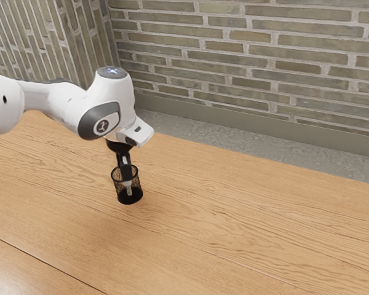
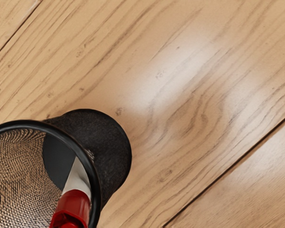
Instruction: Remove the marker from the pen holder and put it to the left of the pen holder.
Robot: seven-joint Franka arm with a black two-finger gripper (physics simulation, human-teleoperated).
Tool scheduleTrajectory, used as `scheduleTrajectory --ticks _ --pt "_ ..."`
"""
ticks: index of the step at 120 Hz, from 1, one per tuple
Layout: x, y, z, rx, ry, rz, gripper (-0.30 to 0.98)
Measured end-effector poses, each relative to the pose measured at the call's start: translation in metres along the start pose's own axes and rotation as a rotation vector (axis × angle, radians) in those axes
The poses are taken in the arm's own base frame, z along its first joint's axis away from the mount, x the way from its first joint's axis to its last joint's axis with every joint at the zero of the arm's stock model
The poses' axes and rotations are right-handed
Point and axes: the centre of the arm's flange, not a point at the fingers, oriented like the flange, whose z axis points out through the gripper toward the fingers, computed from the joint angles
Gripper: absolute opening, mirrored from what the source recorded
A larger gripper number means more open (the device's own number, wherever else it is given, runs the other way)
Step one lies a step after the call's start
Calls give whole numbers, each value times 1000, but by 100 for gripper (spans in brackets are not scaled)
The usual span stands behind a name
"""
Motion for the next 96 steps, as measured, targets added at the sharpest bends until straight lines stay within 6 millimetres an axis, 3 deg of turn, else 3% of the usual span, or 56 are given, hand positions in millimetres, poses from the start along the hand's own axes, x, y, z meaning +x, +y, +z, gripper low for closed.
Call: scheduleTrajectory --ticks 31,68,96 --pt "13 -14 17 11 4 50 69" --pt "7 -31 35 0 -7 57 67" --pt "8 -30 34 1 -5 76 15"
